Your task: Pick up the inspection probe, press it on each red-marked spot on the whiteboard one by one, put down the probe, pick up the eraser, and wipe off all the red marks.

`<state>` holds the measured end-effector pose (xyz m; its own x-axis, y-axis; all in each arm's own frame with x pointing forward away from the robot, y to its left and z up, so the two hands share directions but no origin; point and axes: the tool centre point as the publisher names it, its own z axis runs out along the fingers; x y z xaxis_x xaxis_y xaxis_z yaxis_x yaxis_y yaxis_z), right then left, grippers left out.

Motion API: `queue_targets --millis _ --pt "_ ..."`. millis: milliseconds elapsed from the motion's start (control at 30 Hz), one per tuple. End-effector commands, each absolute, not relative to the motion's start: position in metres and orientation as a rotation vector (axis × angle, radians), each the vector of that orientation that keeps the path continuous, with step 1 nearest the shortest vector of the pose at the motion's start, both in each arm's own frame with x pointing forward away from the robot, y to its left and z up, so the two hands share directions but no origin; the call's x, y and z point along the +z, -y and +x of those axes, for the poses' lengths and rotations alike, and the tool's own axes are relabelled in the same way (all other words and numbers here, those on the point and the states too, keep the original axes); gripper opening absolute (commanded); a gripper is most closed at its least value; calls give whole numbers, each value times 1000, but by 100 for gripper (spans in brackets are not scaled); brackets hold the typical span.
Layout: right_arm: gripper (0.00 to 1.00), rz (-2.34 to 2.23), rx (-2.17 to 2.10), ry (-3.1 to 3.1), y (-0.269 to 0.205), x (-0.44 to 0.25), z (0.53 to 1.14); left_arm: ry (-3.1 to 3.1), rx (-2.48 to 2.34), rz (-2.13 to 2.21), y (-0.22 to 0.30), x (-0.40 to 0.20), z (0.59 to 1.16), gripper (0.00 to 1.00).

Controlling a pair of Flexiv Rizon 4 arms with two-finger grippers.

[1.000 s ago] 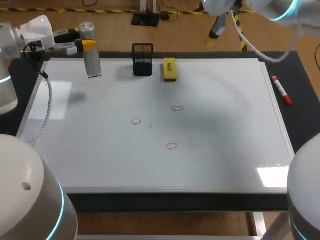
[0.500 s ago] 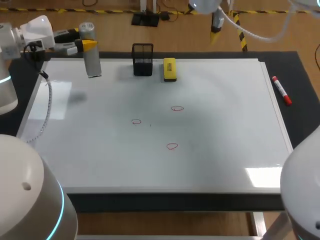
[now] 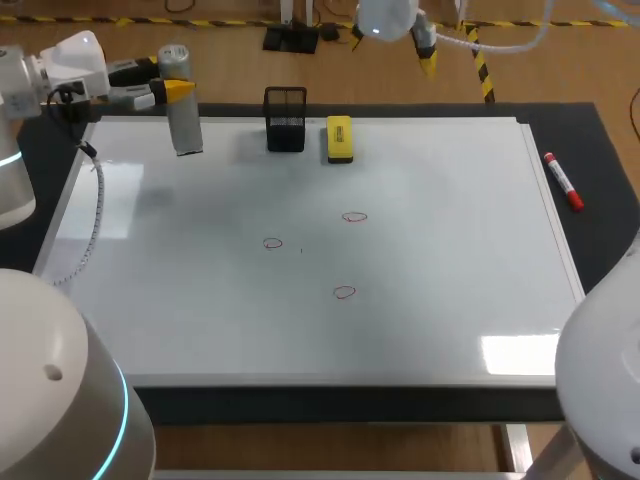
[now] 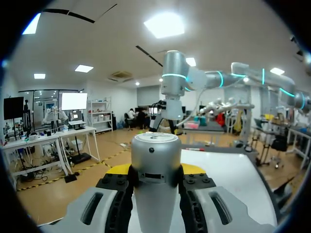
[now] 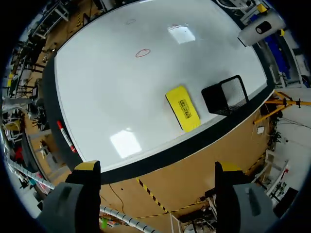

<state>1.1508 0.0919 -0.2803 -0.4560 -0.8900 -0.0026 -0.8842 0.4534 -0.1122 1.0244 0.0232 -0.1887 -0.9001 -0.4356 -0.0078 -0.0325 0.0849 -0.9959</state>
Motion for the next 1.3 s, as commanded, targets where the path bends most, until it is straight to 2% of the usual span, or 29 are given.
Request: queue_targets --millis 33,733,1300 --pt "100 -1812 -478 -2823 -97 -289 1151 -2064 -1883 -465 -23 -188 1024 0" --pt "100 -2064 -192 -2399 -97 -342 1131 -2064 -1883 -465 -23 -188 1024 0" --pt "100 -2210 -136 -2238 -124 -365 1131 -2064 -1883 -465 -23 -188 1024 0"
